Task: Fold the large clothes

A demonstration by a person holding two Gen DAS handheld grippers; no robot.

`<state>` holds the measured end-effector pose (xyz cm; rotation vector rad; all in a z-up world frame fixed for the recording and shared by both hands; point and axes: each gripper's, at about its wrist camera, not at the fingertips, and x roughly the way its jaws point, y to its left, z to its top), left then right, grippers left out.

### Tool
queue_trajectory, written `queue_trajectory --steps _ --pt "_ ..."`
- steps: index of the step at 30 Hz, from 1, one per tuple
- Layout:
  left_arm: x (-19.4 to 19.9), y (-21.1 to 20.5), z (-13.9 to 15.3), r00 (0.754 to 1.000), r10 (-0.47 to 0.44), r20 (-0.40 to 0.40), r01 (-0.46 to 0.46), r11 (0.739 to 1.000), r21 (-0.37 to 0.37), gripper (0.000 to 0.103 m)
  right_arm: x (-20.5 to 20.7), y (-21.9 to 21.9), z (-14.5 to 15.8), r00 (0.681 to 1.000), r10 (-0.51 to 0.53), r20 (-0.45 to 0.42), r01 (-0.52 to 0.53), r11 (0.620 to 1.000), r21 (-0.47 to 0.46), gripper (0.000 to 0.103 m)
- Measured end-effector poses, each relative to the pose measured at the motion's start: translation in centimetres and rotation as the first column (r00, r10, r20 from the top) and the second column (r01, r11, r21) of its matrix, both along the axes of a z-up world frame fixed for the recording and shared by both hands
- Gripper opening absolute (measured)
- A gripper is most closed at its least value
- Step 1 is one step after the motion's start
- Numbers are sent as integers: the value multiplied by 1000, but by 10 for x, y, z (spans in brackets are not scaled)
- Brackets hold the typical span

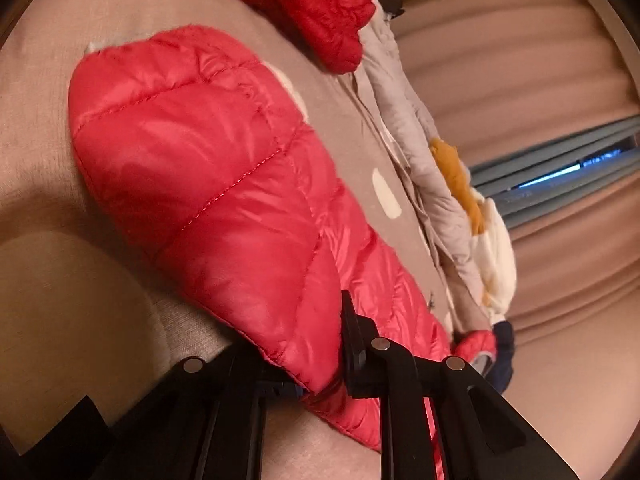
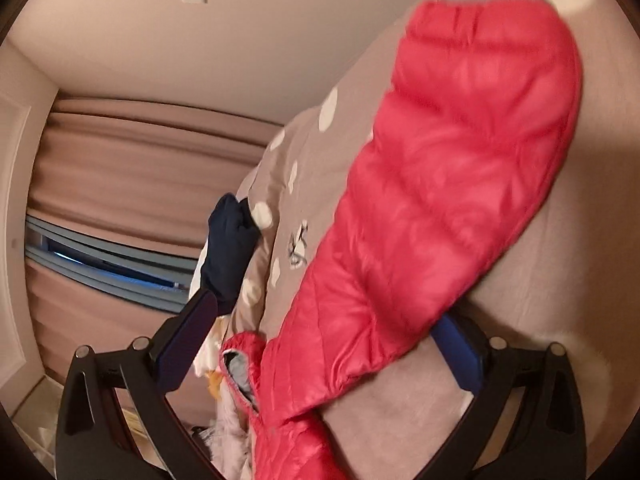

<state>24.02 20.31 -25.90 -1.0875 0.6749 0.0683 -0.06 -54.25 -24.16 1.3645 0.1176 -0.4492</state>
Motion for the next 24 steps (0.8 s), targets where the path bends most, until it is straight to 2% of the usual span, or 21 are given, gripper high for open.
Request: queue_trajectory --steps 4,7,8,15,21,24 --pt "0 -12 13 998 28 -50 -22 992 126 18 1 20 1 999 4 -43 -3 999 34 99" --pt "-7 -19 22 994 76 -79 -53 965 256 18 -1 34 5 998 22 -60 -20 999 34 99" --pt "-9 -22 24 992 92 -87 -65 959 275 18 -3 35 5 998 20 -64 -18 999 31 99" --pt "-16 -14 18 993 86 -83 -64 968 242 18 -10 19 -9 999 -23 32 20 996 91 99" --pt "-17 -15 20 996 32 -80 -8 960 281 18 -6 7 0 999 -35 -16 36 998 47 99" --pt "-16 -7 15 998 2 -70 15 969 247 18 -10 -7 4 995 -99 -20 99 995 7 98"
